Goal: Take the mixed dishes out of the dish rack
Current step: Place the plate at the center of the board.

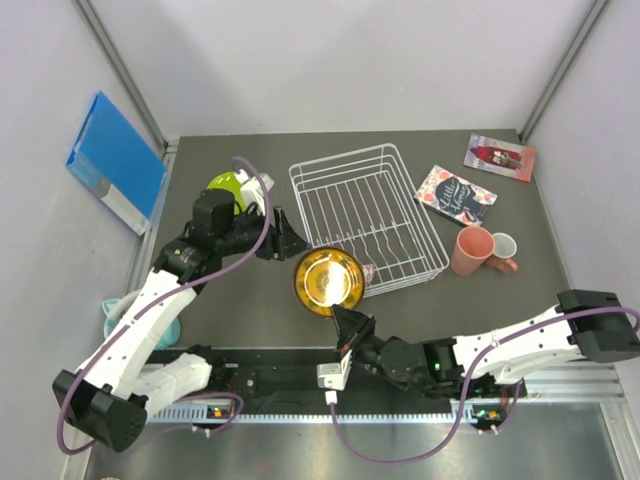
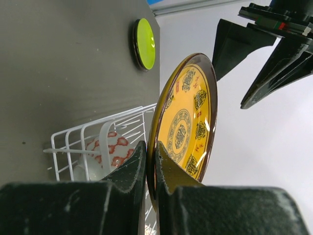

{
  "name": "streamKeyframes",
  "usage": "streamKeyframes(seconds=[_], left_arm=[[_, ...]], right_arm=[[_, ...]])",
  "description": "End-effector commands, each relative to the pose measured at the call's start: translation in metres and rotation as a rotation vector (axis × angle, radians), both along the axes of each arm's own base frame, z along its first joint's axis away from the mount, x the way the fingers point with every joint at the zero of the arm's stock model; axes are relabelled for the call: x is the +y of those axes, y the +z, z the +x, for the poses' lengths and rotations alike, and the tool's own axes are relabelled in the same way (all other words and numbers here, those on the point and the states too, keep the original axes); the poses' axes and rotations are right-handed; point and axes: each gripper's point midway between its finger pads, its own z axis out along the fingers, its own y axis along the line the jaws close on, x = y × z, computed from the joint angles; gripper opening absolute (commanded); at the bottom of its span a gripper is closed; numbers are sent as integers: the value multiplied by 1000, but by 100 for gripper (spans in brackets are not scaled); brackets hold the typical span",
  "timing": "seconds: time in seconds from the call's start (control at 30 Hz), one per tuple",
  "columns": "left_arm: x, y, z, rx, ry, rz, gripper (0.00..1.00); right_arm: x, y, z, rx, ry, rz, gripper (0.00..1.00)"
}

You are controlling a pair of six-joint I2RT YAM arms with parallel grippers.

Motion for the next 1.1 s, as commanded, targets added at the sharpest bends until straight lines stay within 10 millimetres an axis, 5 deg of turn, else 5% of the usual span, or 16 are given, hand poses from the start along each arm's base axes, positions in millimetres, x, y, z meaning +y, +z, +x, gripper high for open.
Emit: streamKeyframes(seconds=[0.0, 0.33, 0.53, 0.7, 0.77, 0.8, 0.97, 1.07], left_arm=[[-3, -6, -21, -4, -76, 12, 65], [-12, -28, -46, 55, -159, 7, 49], [-15, -32, -50, 58, -181, 1, 2], [-15, -29, -46, 34, -156, -9, 0], [-14, -28, -41, 19, -134, -9, 0], [-13, -29, -38, 19, -116, -5, 0], [-10, -20, -20, -14, -22, -14, 0], [-3, -7, 0, -56, 92, -17, 0]], right_arm=[[13, 36, -2, 3, 27, 127, 0], [13, 38, 2, -13, 27, 127, 0], [13, 39, 5, -15, 19, 131, 0], [11, 38, 7, -5, -2, 140, 0], [9, 39, 10, 3, -30, 156, 13], [9, 41, 11, 9, -38, 164, 34], [5, 57, 14, 90, -93, 298, 99], [-1, 83, 16, 208, -153, 466, 100]])
